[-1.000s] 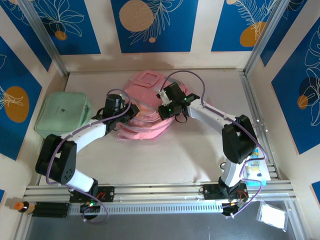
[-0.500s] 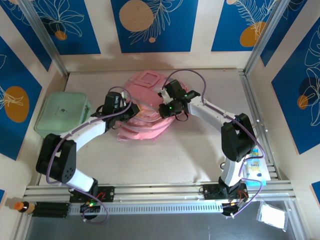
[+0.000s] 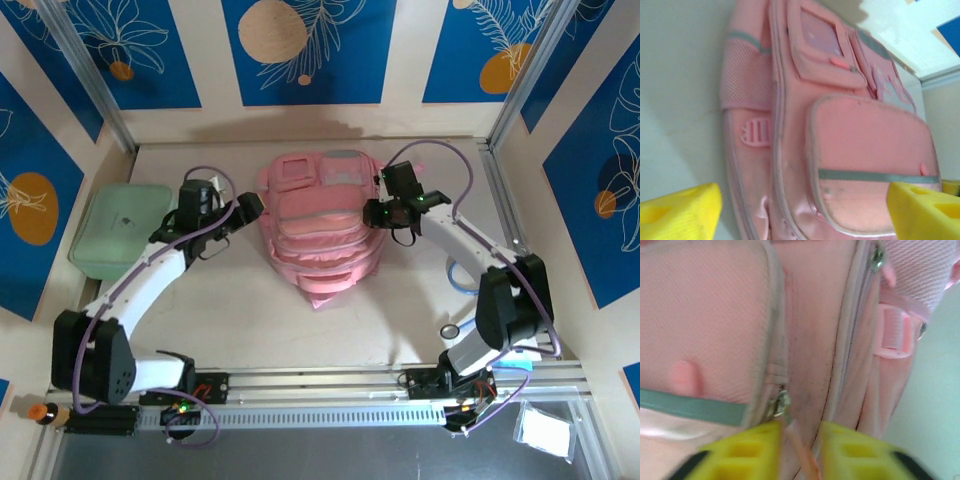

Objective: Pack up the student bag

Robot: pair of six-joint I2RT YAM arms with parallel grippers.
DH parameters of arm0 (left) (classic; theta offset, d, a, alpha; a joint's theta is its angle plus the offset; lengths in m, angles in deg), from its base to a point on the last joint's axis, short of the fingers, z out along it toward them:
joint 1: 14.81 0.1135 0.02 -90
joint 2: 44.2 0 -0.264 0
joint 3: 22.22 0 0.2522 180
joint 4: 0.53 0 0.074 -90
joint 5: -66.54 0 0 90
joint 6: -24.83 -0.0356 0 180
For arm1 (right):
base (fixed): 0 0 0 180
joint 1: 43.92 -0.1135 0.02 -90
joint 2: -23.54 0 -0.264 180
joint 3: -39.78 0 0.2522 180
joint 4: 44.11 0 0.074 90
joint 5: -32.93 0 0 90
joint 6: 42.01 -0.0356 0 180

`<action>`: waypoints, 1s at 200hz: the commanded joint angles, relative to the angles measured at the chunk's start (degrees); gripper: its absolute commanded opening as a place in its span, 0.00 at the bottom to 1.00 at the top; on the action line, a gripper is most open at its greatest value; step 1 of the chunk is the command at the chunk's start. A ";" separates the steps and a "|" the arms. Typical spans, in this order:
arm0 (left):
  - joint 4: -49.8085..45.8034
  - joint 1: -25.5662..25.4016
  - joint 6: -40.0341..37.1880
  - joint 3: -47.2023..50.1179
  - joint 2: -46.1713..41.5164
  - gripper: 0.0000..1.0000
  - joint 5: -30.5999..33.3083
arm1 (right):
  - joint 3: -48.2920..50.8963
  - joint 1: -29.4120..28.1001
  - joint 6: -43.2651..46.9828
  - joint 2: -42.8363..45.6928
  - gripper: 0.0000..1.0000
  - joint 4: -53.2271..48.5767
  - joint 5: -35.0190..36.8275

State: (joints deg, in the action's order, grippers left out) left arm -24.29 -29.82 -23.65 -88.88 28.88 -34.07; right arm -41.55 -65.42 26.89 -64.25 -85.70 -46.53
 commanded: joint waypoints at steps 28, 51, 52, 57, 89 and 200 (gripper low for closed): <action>-1.81 0.77 -8.05 -0.46 -7.03 1.00 15.28 | 3.95 0.19 -0.62 16.46 0.75 9.64 12.17; 3.16 0.83 -11.43 5.14 -11.62 1.00 24.27 | 7.06 2.32 0.33 20.55 0.98 14.58 19.54; 3.33 0.84 -11.57 5.42 -11.81 1.00 24.74 | 7.17 2.46 0.34 20.64 0.99 14.70 19.88; 4.27 0.85 -12.49 6.77 -12.69 1.00 26.85 | 7.82 3.14 0.33 20.93 0.99 15.30 21.48; 11.51 0.99 -20.29 17.18 -16.96 1.00 40.51 | 17.04 6.83 2.10 21.73 0.99 23.42 33.75; 49.53 3.83 -39.50 37.56 -4.12 0.99 35.98 | 40.39 14.84 9.38 13.37 0.99 53.71 26.18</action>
State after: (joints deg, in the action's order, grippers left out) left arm 12.47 -27.37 -58.25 -53.56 20.16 7.91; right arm -3.44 -49.94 29.56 -48.16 -46.65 -16.78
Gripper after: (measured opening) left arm 0.994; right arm 0.992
